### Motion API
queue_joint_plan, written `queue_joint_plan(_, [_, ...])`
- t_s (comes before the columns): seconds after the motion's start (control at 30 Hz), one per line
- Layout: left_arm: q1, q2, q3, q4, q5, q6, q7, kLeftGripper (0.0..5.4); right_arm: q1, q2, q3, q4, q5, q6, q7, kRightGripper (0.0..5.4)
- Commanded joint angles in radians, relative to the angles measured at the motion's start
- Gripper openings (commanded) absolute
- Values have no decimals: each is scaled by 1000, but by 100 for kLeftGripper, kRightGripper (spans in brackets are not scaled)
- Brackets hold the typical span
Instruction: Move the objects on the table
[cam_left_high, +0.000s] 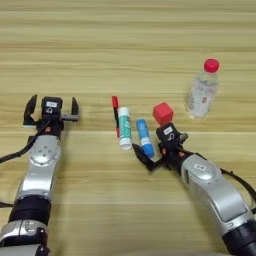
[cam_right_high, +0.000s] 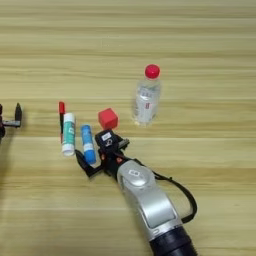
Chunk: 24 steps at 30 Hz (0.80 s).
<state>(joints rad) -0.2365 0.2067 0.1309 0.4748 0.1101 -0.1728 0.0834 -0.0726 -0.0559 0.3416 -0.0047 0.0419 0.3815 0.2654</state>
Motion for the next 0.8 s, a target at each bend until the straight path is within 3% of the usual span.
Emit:
queue_joint_plan(0.03, [-9,-2,-2,-4,-9,-5,1,540,21,5,-15,38,10,55,4,494])
queue_joint_plan(0.8, [-12,0,-1,4,-13,-7,-3,540,17,21,-32,51,1,55,11,254])
